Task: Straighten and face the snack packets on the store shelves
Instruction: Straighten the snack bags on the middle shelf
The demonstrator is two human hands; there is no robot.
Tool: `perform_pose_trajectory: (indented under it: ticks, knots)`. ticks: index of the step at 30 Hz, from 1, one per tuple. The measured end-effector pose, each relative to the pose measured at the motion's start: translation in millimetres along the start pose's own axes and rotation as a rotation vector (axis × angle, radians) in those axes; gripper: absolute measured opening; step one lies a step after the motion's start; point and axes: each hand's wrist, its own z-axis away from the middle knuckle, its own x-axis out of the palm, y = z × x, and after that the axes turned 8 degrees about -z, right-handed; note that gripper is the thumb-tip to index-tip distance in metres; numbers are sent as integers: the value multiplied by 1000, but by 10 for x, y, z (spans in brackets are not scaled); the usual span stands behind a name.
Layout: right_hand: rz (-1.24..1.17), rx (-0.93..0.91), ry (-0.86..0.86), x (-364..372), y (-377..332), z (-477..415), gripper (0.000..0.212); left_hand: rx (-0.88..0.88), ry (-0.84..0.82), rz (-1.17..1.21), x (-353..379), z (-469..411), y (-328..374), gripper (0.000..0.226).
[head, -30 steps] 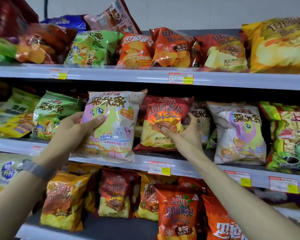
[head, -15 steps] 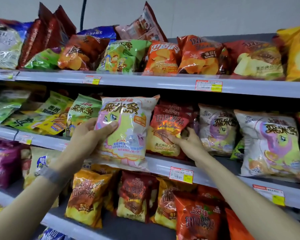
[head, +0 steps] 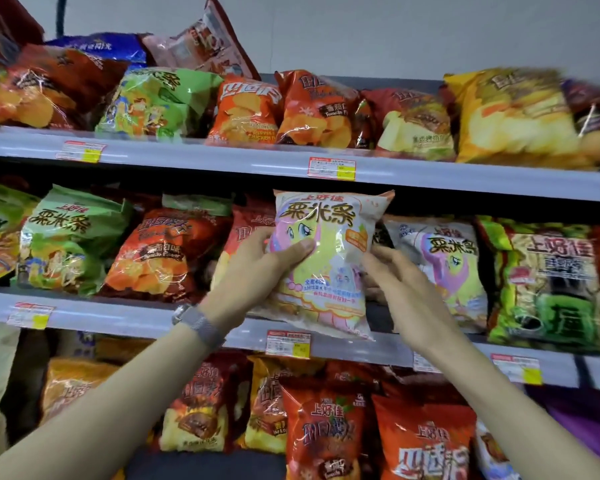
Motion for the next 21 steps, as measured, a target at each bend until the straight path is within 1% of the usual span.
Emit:
perform_pose_trajectory:
  ticks: [2, 4, 6, 8, 11, 12, 14, 15, 16, 18, 20, 21]
  knots:
    - [77, 10, 17, -142, -37, 53, 41, -8, -8, 6, 227, -110, 17, 51]
    - [138, 17, 42, -242, -25, 71, 47, -14, 8, 26, 421, -222, 24, 57]
    - [167, 30, 65, -289, -4, 80, 47, -20, 25, 31, 591, -338, -7, 64]
    - [215, 35, 56, -294, 36, 66, 50, -33, 49, -22, 725, -390, -13, 66]
    - [290, 72, -9, -231, 91, 49, 61, -41, 92, -170, 815, -375, -43, 59]
    - [304, 87, -36, -208, 116, 45, 59, -42, 98, -197, 817, -348, -53, 59]
    - [333, 120, -90, -175, 176, 41, 43, -13, 98, -251, 803, -297, -102, 56]
    - [342, 139, -113, -166, 196, 39, 39, -3, 89, -278, 787, -289, -142, 55]
    - [345, 146, -134, -161, 213, 36, 41, -7, 68, -297, 763, -273, -172, 56]
    - [354, 137, -154, -164, 262, 34, 56, -25, 1, -310, 705, -238, -209, 64]
    - [368, 128, -139, -178, 306, 29, 71, -48, -53, -295, 644, -225, -234, 74]
    - [375, 127, -133, -186, 321, 24, 74, -54, -70, -294, 617, -216, -238, 74]
